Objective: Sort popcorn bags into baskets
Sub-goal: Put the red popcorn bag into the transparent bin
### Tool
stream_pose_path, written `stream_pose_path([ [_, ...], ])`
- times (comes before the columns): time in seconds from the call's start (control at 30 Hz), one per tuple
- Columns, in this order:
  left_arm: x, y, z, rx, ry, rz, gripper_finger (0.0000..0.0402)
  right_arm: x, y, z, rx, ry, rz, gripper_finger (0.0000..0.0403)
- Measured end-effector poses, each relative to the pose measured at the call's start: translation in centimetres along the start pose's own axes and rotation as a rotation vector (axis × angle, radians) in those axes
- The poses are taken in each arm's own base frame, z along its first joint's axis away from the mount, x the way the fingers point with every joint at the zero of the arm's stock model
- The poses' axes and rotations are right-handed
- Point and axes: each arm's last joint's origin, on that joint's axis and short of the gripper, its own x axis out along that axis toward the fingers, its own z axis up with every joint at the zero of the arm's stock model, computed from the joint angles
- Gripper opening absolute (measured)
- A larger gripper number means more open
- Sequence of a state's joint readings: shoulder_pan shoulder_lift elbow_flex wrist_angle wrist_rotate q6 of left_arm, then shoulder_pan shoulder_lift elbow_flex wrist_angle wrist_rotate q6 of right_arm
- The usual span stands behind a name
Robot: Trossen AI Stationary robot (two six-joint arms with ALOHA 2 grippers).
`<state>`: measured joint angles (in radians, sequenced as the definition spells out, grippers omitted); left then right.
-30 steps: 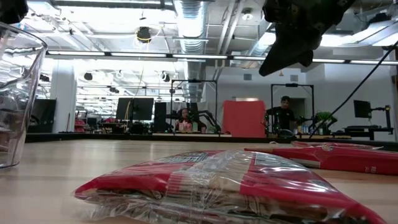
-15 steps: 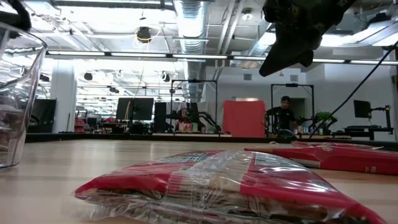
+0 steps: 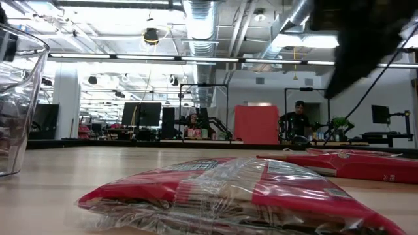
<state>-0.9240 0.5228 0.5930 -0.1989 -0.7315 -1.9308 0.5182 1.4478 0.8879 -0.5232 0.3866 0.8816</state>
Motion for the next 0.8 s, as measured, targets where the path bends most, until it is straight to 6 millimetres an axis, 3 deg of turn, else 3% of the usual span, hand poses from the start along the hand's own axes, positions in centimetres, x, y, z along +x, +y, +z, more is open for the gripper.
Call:
stream_pose_path([
  [0.13,2.9,0.4,0.8,0.148,-0.122,0.039,0.0359,1.2,1.6,-2.4,0.010,0.055,-0.018,0.0012],
  [0.3,7.2,2.3,1.5,0.028,-0.066,0.216,0.0359,2.8,2.3,-4.1,0.051,0.097,-0.064,0.0027],
  [0.43,10.5,2.5,2.8,-0.042,-0.010,0.214,0.0359,3.9,2.4,-4.6,0.055,0.126,-0.084,0.0026],
  [0.6,13.3,-0.3,7.3,0.100,0.042,-0.026,0.0359,5.5,2.3,-4.3,-0.017,0.125,-0.090,0.0015],
  [0.7,14.2,0.2,10.8,0.168,0.033,0.041,0.0359,6.5,1.7,-3.2,-0.069,0.111,-0.091,0.0017],
  [0.8,14.7,1.9,14.3,0.210,-0.012,0.193,0.0359,7.2,0.7,-1.8,-0.092,0.097,-0.102,0.0028],
])
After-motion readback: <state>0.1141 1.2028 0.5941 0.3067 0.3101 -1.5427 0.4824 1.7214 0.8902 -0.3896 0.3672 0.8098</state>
